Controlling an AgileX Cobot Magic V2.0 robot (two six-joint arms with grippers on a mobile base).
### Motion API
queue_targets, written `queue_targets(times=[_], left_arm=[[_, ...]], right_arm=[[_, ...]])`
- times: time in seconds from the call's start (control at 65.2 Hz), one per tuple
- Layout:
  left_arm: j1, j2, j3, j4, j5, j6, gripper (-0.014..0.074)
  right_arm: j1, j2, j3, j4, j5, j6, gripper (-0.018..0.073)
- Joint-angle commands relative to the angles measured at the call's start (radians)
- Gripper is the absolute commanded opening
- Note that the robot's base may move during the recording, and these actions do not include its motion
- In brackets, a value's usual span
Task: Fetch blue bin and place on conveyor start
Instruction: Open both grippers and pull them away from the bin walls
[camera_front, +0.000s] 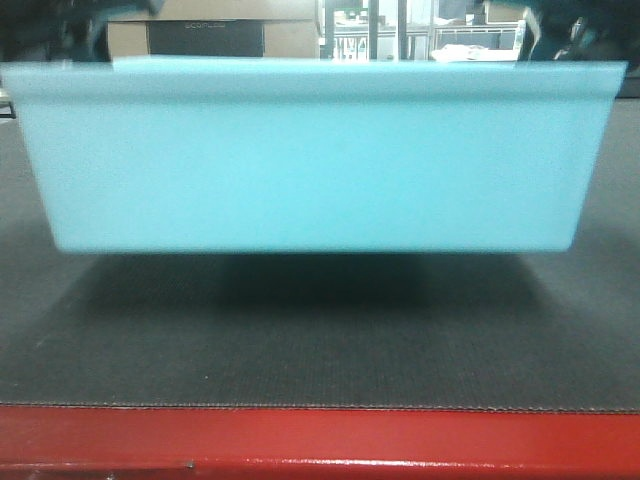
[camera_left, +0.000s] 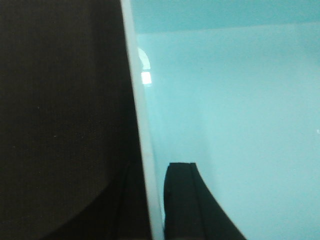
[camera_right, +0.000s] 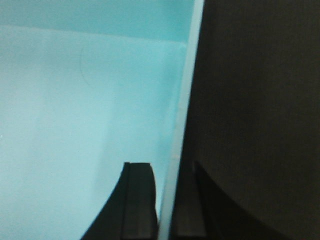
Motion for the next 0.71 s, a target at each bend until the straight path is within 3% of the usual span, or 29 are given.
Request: queue_targets(times=[0.0,0.153,0.276,0.322,0.353,0.475,0.521,0.583,0.69], left_arm=[[0.042,-0.015,0.047,0.046,-0.108,0.017,-0.0111],[0.062,0.013,0.057,0.048,-0.139,0.017,-0.0089],[0.062,0.033,0.053,0.051,-0.13,0.017,0.0073],[0.062,0.033,0.053,0.051,-0.125,0.017,0.0146],[0.062,0.033,0.053,0.051,-0.124,0.017,0.0241],[0.062,0.031,0.05,0.051,-0.119,0.017,0.0499],[0.062,0.031,0.044,0.051,-0.106,0.017,0.0578],[0.062,0.027,0.037,0.051,-0.083,0.017,0.0618],[0.062,0.007,0.016,0.06,-0.035,0.017,0.0599]], right_arm=[[-0.014,0.023,0.0,-0.067,-0.054,-0.021,-0.0151],[-0.014,0.057,0.0,-0.067,-0.071,-0.021,-0.0151],[-0.014,0.059,0.0,-0.067,-0.068,-0.021,-0.0075],[-0.014,0.059,0.0,-0.067,-0.06,-0.021,0.0019],[-0.014,0.059,0.0,-0.067,-0.058,-0.021,0.0089],[-0.014,0.056,0.0,-0.069,-0.051,-0.021,0.0484],[-0.014,0.054,-0.004,-0.072,-0.047,-0.021,0.0578],[-0.014,0.041,-0.008,-0.083,-0.045,-0.021,0.0568],[-0.016,-0.002,-0.016,-0.088,-0.04,-0.021,0.0568]])
